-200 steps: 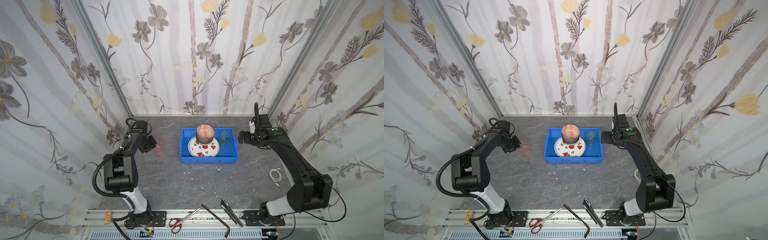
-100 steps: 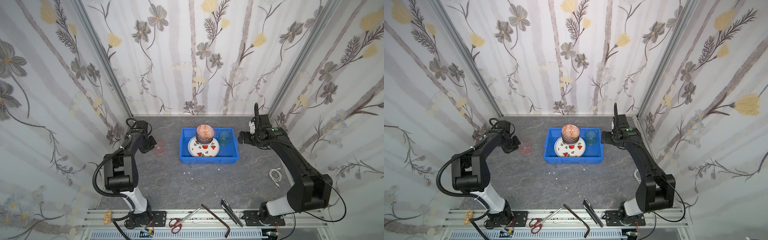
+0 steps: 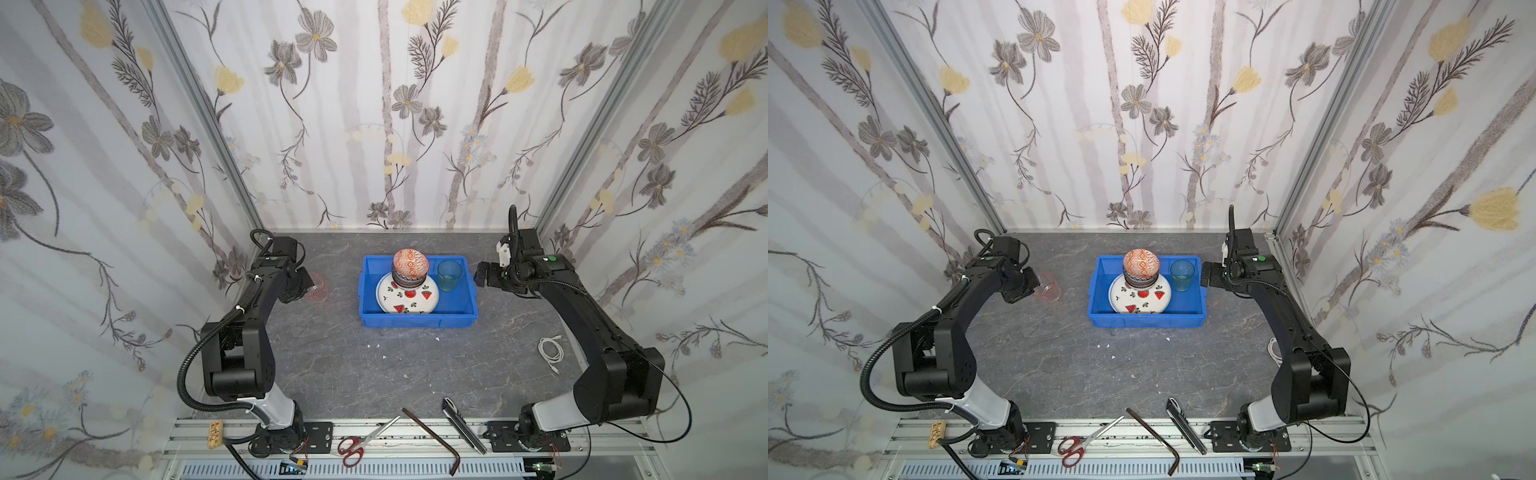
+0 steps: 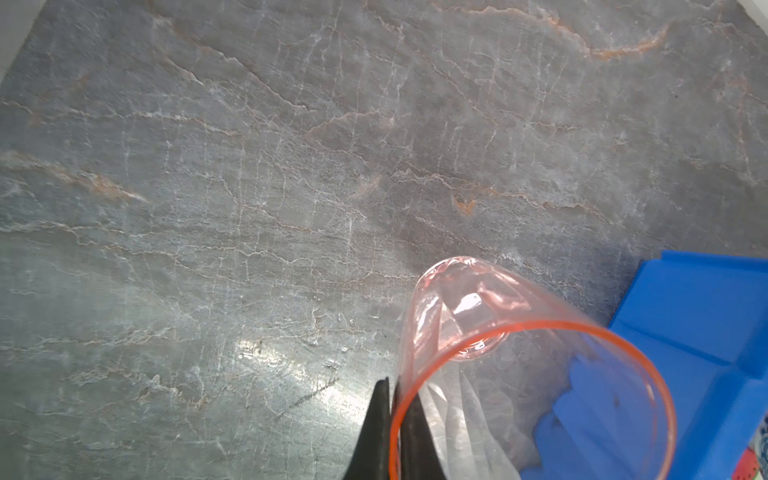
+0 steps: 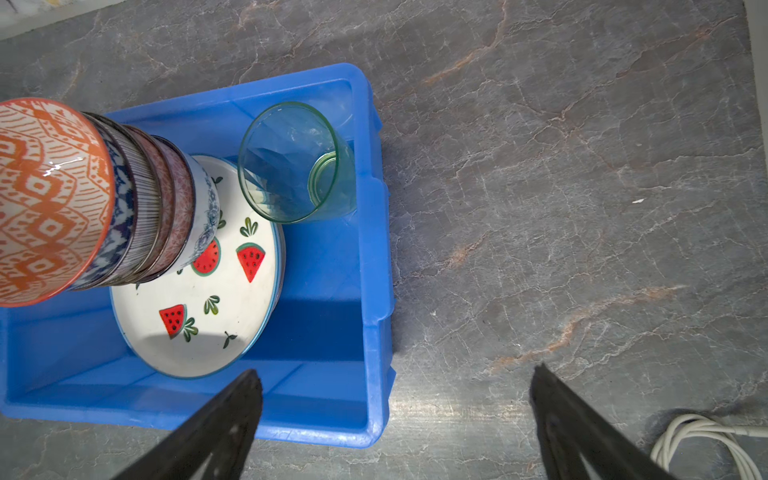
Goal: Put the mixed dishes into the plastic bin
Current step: 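Lower the left gripper over the pink glass cup and grasp its rim, then lift the pink cup and carry it over the bin with the left gripper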
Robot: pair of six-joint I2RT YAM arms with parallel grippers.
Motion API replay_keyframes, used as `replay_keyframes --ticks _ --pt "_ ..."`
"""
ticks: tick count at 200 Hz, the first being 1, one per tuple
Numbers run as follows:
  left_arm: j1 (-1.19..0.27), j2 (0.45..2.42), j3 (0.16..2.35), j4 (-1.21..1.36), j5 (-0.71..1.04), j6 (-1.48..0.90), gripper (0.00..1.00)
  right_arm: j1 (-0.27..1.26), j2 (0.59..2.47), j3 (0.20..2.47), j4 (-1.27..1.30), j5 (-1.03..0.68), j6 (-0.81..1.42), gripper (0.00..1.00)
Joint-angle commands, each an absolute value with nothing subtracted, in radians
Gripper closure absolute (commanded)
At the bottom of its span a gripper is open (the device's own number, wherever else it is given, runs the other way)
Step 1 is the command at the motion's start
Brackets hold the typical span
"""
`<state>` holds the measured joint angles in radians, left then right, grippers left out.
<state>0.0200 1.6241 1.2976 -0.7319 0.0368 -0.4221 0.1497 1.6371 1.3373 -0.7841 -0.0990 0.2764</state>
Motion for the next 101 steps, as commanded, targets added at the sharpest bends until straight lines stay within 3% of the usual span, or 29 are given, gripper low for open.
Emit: replay_keyframes --ticks 1,52,101 --pt "-0.009 1.588 1.346 -0.757 0.0 -0.395 1.0 0.148 1.644 1.347 -0.736 -0.135 0.276 0.01" --pt "-0.111 1.526 1.503 -0.772 0.081 -0.353 1.0 0.14 1.635 1.346 -0.734 -0.164 0.279 0.01" --pt "-0.322 1.572 1.688 -0.773 0.091 -0.292 1.0 0.122 1.61 1.345 -0.735 -0.183 0.28 0.01"
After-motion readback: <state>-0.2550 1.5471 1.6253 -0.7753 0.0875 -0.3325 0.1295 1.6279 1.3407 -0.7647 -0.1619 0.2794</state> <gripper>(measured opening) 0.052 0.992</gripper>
